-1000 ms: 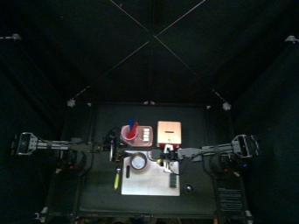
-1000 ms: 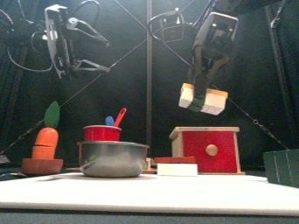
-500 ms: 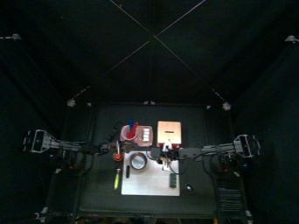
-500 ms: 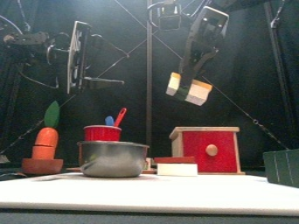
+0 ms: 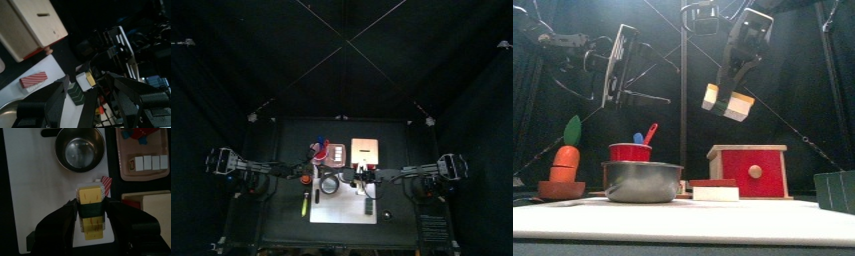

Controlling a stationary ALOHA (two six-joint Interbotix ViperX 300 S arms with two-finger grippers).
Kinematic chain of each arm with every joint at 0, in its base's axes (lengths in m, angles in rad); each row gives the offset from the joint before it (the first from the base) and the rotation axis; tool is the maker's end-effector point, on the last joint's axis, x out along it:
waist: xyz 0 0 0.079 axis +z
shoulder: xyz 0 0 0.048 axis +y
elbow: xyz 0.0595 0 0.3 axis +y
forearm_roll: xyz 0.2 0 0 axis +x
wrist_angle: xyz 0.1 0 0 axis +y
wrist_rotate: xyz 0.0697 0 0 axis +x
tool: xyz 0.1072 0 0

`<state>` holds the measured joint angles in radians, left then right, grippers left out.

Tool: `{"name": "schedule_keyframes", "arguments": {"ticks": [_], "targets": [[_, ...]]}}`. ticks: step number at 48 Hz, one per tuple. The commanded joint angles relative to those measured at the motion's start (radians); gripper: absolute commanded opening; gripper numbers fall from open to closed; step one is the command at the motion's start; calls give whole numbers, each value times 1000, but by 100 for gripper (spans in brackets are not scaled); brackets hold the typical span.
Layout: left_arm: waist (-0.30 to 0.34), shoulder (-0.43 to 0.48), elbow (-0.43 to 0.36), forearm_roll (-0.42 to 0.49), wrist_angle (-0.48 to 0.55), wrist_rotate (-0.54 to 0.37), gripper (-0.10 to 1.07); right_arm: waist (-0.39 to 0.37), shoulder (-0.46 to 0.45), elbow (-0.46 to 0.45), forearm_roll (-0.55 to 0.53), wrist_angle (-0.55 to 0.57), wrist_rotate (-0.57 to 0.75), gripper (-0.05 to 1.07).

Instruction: Put egg sushi into bowl

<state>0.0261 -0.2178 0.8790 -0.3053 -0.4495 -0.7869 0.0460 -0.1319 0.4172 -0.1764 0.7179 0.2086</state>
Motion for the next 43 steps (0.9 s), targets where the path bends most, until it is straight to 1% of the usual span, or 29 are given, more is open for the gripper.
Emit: {"name": "schedule_keyframes", "arguments": {"ticks": [1,4,7,12,16,19,27,35,43], "targets": [[11,-11,-58,-9,126,3,93,-2,-18,-23,-2,-6,2,63],[11,-2,-83,-9,175,2,93,-2,-18,-28,-3,-5,2,63],[8,6,-98,-12,178,2,93,-6,-18,-29,-6,-5,0,63],[5,23,-106,-15,158,-3,93,-15,-18,-34,-14,-6,2,63],[2,44,-106,-37,132,-3,93,-21,-17,-41,-15,-8,2,63],[-5,71,-110,-67,95,-2,93,-31,-15,-44,-15,-8,3,63],[-25,118,-126,-106,20,-2,93,-51,-12,-44,-17,-17,3,63],[-38,150,-153,-118,14,-2,93,-60,-11,-38,-21,-23,3,63],[-51,164,-176,-123,14,-3,93,-66,-2,-37,-25,-23,3,63]]}}
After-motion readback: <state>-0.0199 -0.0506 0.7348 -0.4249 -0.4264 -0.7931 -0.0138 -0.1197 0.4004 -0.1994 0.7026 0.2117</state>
